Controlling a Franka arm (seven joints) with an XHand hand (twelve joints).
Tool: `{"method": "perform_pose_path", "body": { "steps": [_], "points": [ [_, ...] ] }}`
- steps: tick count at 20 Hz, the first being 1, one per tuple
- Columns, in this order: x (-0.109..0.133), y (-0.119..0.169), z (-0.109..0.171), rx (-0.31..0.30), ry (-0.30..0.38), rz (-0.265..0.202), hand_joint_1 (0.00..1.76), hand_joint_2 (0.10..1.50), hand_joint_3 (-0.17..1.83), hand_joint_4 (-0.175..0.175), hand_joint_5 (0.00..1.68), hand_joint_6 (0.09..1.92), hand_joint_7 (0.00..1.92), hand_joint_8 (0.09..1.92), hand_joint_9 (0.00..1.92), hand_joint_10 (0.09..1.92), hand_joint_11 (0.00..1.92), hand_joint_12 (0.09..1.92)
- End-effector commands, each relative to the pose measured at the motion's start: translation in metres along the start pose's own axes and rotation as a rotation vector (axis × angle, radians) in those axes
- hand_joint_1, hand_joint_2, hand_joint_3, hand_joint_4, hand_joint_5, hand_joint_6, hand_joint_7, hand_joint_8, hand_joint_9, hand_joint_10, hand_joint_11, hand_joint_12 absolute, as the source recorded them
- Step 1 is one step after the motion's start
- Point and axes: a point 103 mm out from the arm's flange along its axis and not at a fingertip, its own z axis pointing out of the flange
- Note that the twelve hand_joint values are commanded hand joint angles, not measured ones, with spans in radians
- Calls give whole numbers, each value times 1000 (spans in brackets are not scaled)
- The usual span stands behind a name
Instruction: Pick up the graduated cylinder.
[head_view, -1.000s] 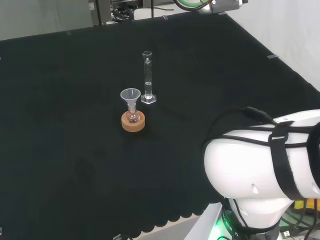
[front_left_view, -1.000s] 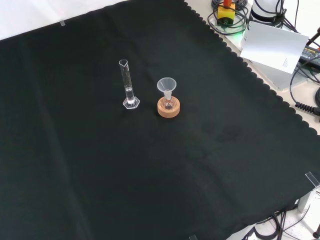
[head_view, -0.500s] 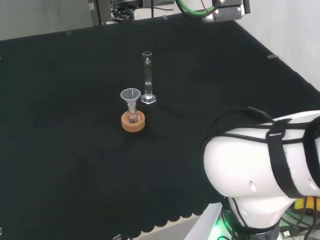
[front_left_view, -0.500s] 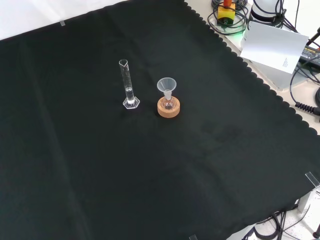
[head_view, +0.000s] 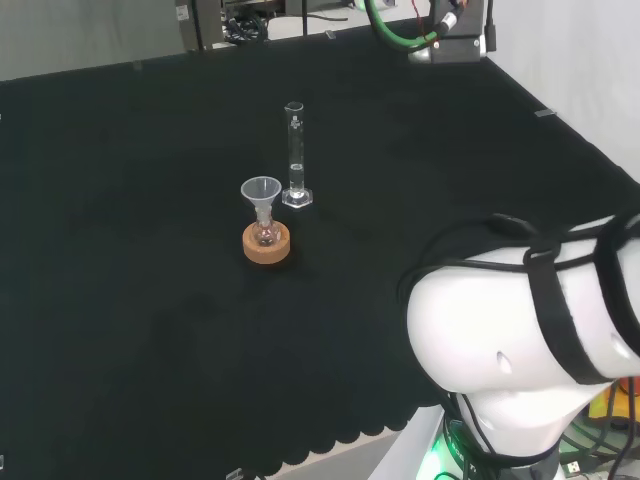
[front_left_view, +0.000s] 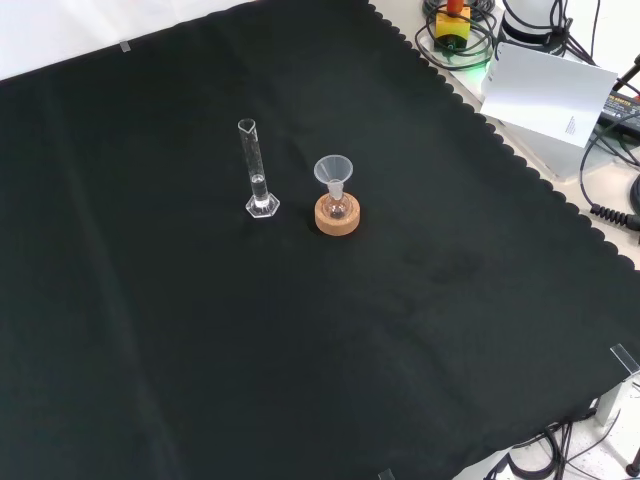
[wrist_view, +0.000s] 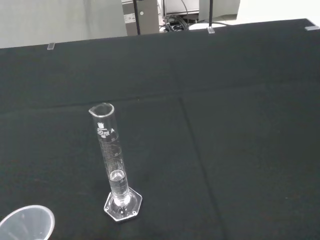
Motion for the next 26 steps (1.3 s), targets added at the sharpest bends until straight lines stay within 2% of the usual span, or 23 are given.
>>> {"method": "perform_pose_path", "body": {
  "steps": [1, 7, 15, 21, 26],
  "points": [
    [-34, 62, 80, -14, 122, -6, 105, 1203, 249, -44, 360, 87, 153, 631, 367, 704, 183, 1369],
    [-34, 92, 130, 42, 122, -24, 129, 1189, 239, -49, 376, 87, 163, 644, 393, 701, 191, 1368],
    [-29, 101, 191, 78, 166, -57, 166, 1178, 230, -55, 402, 87, 205, 672, 434, 700, 175, 1379],
    [-25, 103, 220, 83, 210, -80, 217, 1167, 222, -59, 417, 87, 241, 697, 490, 699, 195, 1388],
    [-22, 105, 240, 92, 264, -106, 387, 1123, 203, -63, 450, 87, 275, 721, 544, 684, 247, 1377]
  ]
}}
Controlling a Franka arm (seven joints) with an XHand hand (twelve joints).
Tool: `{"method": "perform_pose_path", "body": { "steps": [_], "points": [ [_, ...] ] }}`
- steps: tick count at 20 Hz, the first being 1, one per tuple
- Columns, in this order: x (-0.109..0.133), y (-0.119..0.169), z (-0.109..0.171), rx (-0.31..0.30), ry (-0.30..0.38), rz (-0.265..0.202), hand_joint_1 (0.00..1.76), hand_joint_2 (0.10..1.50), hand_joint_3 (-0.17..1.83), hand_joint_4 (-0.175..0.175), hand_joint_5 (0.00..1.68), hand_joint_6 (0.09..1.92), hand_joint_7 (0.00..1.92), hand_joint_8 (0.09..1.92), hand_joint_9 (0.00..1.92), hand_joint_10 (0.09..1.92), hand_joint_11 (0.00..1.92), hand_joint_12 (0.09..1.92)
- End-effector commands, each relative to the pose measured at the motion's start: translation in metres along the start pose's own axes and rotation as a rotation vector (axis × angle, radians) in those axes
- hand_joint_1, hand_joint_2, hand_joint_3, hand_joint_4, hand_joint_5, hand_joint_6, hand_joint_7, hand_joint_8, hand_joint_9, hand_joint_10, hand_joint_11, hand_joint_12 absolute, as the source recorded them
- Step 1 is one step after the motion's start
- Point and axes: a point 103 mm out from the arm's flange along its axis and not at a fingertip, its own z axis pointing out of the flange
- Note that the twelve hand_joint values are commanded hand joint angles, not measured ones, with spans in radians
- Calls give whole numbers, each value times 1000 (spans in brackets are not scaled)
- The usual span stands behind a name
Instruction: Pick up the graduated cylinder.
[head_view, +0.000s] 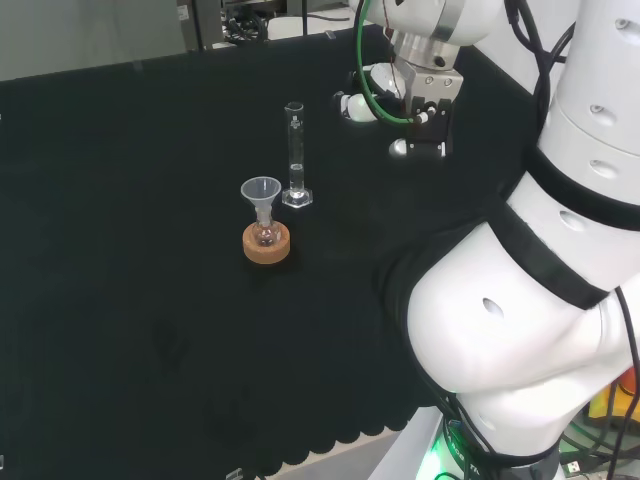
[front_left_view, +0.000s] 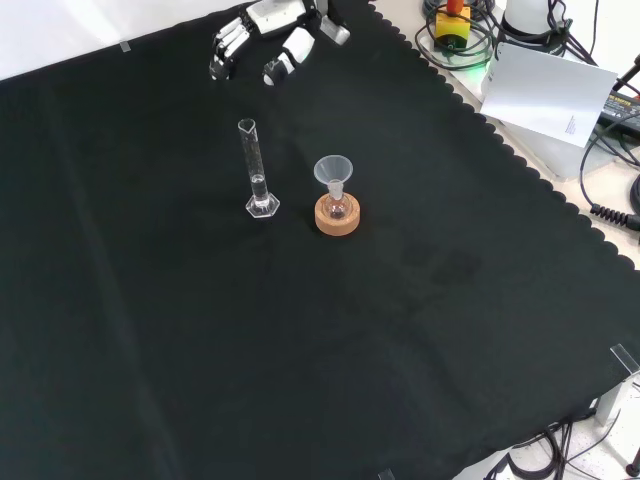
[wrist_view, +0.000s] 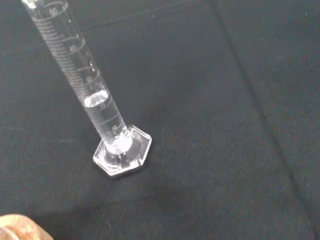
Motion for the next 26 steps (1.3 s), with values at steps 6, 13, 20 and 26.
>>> {"method": "perform_pose_path", "body": {
  "steps": [6, 13, 20, 26],
  "points": [
    [-6, 17, 63, 55, 221, -82, 575, 1014, 163, -59, 397, 87, 255, 716, 539, 666, 272, 1369],
    [-12, 20, 85, 78, 372, -187, 677, 891, 135, -42, 306, 87, 152, 688, 414, 656, 229, 1373],
    [-5, 27, 97, 49, 467, -240, 787, 824, 129, -33, 285, 87, 142, 674, 387, 656, 243, 1371],
    [7, 35, 104, 12, 542, -261, 863, 764, 252, -21, 326, 87, 268, 644, 536, 603, 341, 1331]
  ]
}}
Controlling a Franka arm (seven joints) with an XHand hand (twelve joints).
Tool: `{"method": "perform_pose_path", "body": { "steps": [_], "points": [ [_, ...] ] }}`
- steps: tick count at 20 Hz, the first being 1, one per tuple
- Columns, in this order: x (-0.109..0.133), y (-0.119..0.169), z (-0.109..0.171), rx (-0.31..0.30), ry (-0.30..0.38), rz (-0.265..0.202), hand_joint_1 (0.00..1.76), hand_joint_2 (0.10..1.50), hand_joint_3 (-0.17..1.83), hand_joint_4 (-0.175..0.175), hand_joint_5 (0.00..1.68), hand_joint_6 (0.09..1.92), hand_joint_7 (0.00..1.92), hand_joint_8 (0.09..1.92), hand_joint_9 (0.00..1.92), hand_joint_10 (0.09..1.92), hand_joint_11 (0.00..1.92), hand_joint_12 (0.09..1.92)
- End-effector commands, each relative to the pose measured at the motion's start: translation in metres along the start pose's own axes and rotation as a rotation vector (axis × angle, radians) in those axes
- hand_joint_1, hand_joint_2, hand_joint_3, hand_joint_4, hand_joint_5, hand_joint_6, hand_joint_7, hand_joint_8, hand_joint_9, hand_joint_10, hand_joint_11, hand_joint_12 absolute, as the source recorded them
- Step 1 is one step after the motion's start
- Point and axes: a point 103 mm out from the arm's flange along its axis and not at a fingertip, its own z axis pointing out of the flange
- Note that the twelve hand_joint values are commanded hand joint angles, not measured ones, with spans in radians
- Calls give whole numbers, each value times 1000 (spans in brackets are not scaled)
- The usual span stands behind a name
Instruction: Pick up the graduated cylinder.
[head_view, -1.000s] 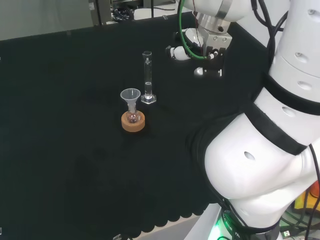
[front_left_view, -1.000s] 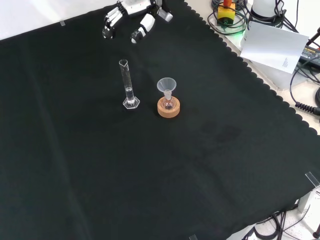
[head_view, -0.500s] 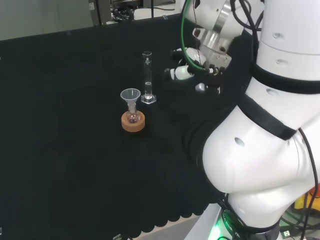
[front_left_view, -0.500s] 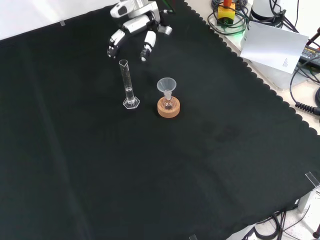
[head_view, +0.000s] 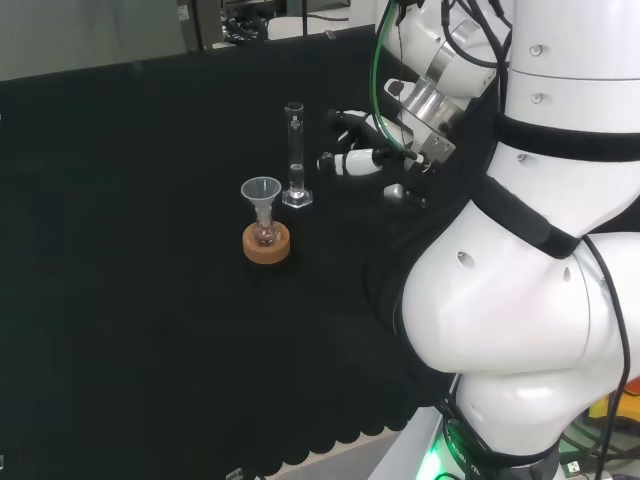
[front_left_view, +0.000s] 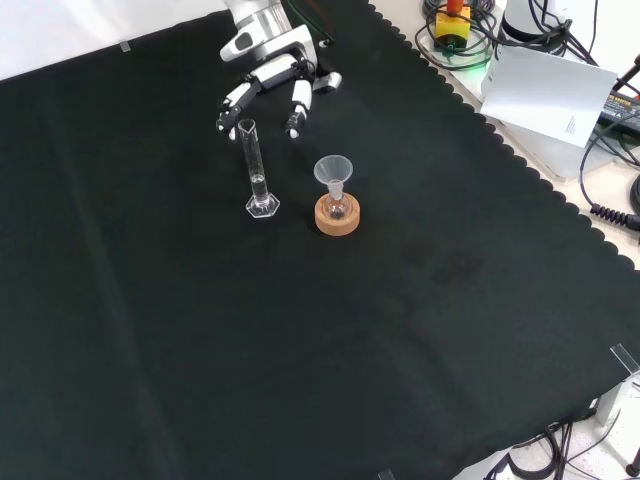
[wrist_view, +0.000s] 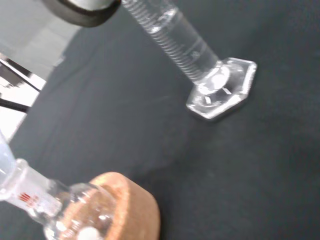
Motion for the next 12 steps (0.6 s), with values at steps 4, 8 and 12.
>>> {"method": "perform_pose_path", "body": {
  "steps": [4, 8, 12],
  "points": [
    [6, 18, 12, -52, 109, -39, 883, 702, 395, -16, 335, 87, 333, 627, 610, 564, 391, 1316],
    [7, 21, 16, -70, 166, -58, 898, 692, 427, -13, 343, 87, 325, 618, 609, 553, 404, 1313],
    [10, 25, 22, -62, 194, -88, 919, 688, 438, -7, 352, 87, 318, 618, 602, 550, 404, 1312]
  ]
}}
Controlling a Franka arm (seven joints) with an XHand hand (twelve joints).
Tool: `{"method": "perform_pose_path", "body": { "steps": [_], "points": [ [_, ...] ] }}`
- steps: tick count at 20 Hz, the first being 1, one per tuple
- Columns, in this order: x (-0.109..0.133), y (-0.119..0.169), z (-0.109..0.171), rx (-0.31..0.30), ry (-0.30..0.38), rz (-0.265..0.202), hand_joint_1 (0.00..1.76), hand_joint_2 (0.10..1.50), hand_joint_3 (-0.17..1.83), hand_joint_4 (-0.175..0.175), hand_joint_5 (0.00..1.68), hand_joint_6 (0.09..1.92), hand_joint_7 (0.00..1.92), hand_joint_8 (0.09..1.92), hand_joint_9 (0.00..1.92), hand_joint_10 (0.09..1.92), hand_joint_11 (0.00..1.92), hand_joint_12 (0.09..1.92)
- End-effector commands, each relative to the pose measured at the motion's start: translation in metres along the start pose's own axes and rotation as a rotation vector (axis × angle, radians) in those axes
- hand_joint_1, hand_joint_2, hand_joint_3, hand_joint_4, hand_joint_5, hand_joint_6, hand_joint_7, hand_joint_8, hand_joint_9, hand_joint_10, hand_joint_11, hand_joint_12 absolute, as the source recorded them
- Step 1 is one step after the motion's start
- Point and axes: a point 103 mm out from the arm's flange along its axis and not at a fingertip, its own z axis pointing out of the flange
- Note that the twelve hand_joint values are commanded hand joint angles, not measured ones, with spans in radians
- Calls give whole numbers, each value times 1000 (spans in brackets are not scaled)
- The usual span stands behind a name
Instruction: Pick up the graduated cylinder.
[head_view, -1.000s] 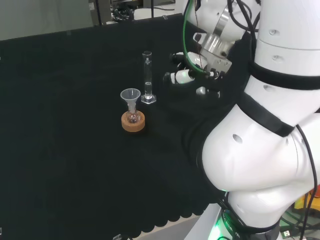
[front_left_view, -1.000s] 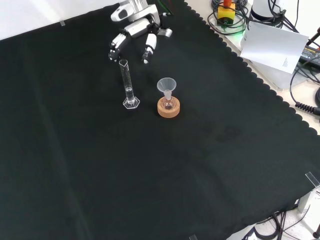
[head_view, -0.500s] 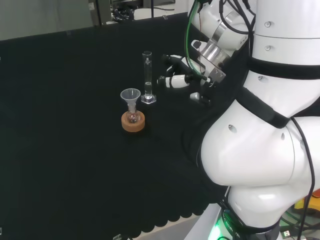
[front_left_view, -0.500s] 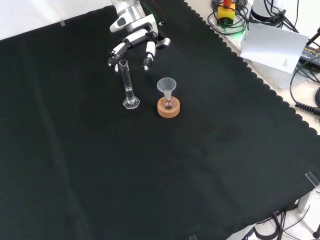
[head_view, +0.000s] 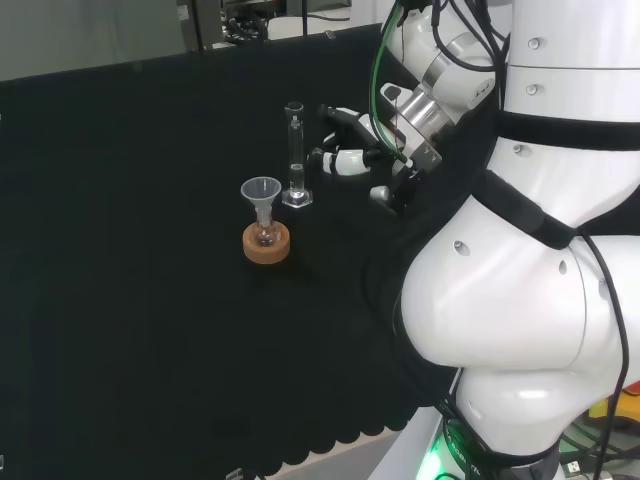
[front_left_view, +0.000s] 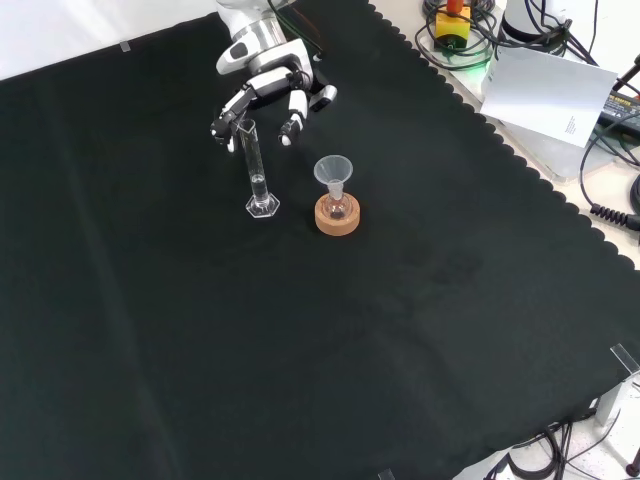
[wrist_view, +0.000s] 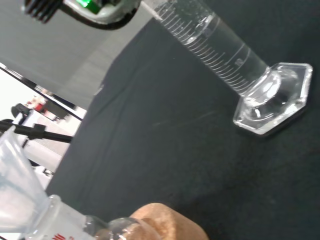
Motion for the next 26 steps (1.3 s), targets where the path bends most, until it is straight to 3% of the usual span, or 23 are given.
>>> {"method": "perform_pose_path", "body": {
  "steps": [1, 7, 17, 21, 26],
  "points": [
    [5, 7, 9, 1, 70, -46, 923, 686, 441, -6, 354, 87, 318, 620, 600, 550, 403, 1311],
    [10, 15, 19, 2, 127, -90, 943, 680, 457, 3, 369, 87, 316, 624, 590, 550, 390, 1308],
    [8, 23, 27, 1, 154, -103, 1024, 643, 555, 7, 528, 87, 438, 629, 718, 534, 444, 1284],
    [8, 25, 29, -8, 158, -111, 1067, 627, 600, 10, 659, 196, 528, 603, 815, 481, 509, 1245],
    [9, 28, 33, -19, 186, -125, 1114, 622, 626, 11, 642, 441, 575, 586, 877, 415, 560, 1213]
  ]
}}
